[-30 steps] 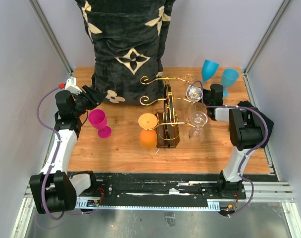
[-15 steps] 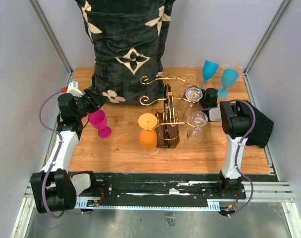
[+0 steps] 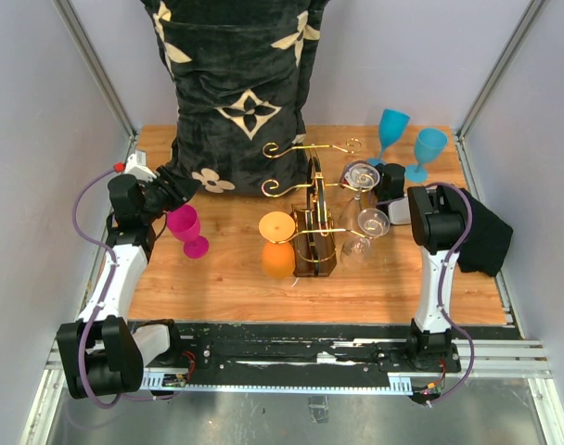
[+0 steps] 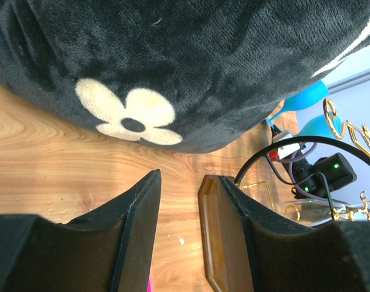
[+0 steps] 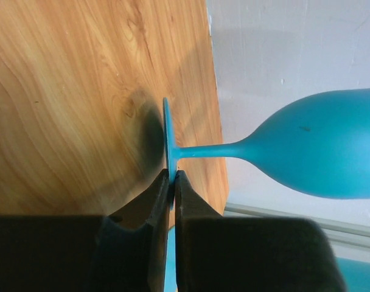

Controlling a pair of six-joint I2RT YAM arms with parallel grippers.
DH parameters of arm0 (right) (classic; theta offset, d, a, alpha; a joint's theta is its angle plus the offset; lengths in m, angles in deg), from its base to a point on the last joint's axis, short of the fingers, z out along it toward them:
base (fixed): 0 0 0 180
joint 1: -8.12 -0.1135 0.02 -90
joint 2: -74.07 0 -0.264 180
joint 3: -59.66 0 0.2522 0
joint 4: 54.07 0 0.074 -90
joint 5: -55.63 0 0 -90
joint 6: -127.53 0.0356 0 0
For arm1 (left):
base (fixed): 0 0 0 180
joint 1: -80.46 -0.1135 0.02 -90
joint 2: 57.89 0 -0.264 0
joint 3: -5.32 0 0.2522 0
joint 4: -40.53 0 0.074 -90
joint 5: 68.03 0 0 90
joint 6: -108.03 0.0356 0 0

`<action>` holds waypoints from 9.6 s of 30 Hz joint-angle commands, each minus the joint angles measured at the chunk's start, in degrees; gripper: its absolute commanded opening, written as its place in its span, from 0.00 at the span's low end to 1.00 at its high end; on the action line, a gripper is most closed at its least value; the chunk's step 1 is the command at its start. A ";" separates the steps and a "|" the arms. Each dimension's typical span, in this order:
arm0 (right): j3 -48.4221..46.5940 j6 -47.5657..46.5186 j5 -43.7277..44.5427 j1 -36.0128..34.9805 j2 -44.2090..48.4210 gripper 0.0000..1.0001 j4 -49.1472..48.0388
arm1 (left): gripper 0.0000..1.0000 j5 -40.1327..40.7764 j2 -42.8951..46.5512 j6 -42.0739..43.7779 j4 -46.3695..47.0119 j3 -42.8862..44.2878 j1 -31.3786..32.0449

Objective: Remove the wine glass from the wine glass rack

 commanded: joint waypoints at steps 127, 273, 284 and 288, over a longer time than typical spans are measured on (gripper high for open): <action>-9.45 83.79 3.52 11.36 65.66 0.97 87.56 | 0.35 -8.58 -0.57 8.57 -33.92 20.82 32.17; -10.91 83.05 -2.49 10.83 64.69 0.99 90.88 | 0.01 -13.55 3.69 9.28 -37.19 33.28 15.80; -15.44 82.79 -6.20 10.77 63.72 0.99 92.95 | 0.00 28.15 -0.56 28.83 -52.22 46.48 15.79; -14.78 82.90 -7.30 10.76 64.21 0.99 92.55 | 0.00 36.21 -3.80 29.93 -52.12 45.73 15.79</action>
